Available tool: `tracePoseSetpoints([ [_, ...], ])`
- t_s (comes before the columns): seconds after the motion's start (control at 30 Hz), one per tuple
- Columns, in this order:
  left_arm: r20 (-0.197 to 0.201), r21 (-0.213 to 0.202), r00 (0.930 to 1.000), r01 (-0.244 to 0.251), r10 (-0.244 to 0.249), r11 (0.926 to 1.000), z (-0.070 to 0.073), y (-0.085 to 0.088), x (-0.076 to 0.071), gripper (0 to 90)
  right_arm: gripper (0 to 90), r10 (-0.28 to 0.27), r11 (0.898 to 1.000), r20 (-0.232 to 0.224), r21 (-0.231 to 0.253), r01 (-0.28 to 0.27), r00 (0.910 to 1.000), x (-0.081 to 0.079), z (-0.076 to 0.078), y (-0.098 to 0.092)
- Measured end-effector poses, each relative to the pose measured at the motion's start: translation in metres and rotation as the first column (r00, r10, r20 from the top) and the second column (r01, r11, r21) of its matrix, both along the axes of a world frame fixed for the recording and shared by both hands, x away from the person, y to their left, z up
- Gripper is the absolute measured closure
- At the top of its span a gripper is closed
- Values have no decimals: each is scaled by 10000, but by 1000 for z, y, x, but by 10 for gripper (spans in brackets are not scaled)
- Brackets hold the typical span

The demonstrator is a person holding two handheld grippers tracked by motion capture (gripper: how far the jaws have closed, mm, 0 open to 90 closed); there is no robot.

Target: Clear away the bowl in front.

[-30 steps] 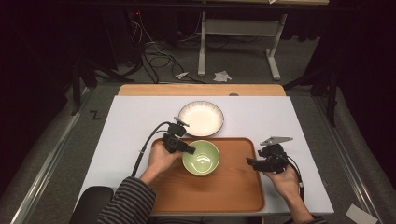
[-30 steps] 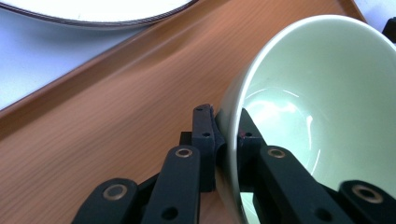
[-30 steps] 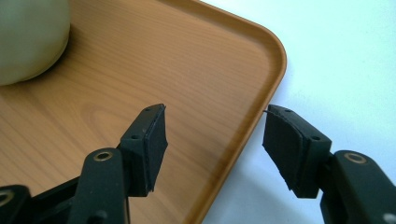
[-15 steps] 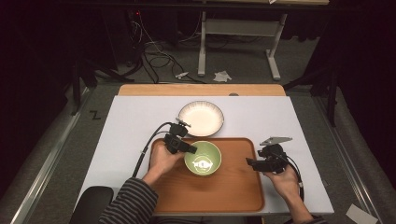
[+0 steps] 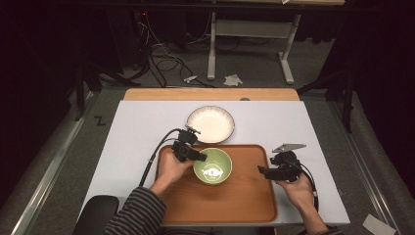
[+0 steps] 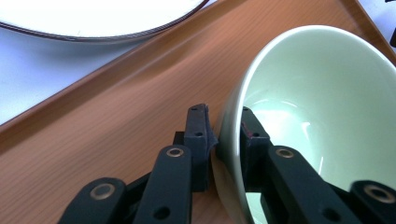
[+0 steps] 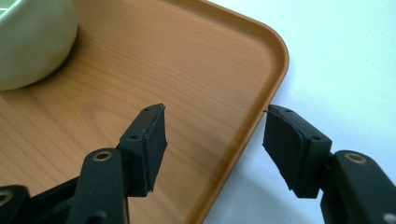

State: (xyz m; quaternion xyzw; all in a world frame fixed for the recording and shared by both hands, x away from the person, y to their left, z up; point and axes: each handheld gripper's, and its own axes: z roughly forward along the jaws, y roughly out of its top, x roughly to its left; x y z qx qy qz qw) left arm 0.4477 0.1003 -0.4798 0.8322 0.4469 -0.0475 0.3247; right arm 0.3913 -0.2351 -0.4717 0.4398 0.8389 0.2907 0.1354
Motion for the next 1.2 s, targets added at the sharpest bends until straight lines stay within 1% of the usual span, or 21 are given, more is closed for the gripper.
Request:
tracePoseSetpoints([
  [0.03, -94, -66, 10000, -29, 28, 10000, 0, 0, 0, 753, 407, 37, 10000, -6, 21, -37, 10000, 0, 0, 0],
  [0.07, -88, -79, 10000, -37, 37, 10000, 1, 0, 0, 741, 407, 32, 10000, -15, 20, -32, 10000, 0, 0, 0],
  [0.1, 10, -54, 10000, -21, 21, 10000, 1, 0, 0, 718, 408, 40, 10000, -9, 8, -40, 10000, 0, 0, 1],
  [0.13, 19, -42, 10000, -19, 19, 10000, 1, 0, 0, 693, 408, 32, 10000, 3, -7, -32, 10000, 0, 0, 1],
  [0.17, -60, -40, 10000, -42, 42, 10000, 1, 0, -1, 673, 407, 44, 10000, 10, -13, -44, 10000, 0, 0, 1],
  [0.23, 111, 247, 9999, -51, 48, 9997, 3, -2, -3, 623, 407, 11, 10000, 9, -15, -11, 10000, 0, 0, 0],
  [0.27, 168, 328, 9999, -42, 36, 9995, 4, -3, -5, 600, 407, 14, 10000, -10, 5, -14, 10000, 0, 0, 0],
  [0.4, 282, 378, 9996, -66, 55, 9993, 7, -5, -6, 529, 407, 49, 10000, -56, -35, -50, 10000, 0, -1, 2],
  [0.63, 476, 432, 9989, -1, -20, 9991, 12, -7, -8, 497, 406, 2, 10000, -33, 1, -2, 10000, 0, -1, 1],
  [0.77, 650, 277, 9979, -44, 26, 9996, 15, -6, -8, 492, 407, 40, 10000, -15, -5, -40, 10000, 0, 0, 1],
  [1.03, 798, 189, 9968, -5, -11, 9998, 21, -4, -11, 484, 407, 49, 10000, -2, -9, -49, 10000, 0, 0, 1],
  [1.2, 848, 234, 9963, 139, -158, 9996, 25, -3, -14, 479, 407, 16, 10000, -20, 7, -16, 10000, 0, -1, 1],
])
